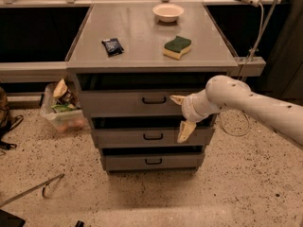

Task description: Open top drawer

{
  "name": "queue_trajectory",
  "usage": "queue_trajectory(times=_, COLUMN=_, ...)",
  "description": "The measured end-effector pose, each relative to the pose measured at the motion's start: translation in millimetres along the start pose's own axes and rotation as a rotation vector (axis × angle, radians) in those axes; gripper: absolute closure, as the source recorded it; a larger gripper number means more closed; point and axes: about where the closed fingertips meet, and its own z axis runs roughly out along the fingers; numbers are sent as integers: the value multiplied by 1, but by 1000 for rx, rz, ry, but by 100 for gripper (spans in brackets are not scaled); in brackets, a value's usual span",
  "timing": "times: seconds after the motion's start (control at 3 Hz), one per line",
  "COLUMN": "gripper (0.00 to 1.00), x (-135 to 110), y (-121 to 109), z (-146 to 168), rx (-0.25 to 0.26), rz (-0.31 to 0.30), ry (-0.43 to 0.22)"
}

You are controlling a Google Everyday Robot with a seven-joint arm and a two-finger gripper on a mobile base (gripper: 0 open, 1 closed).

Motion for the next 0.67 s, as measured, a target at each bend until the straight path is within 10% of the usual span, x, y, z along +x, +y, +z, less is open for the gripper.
queue_trajectory(times=0.67, gripper=0, x=-34, y=-53, z=-35, rx=60, rz=-62, ry=1)
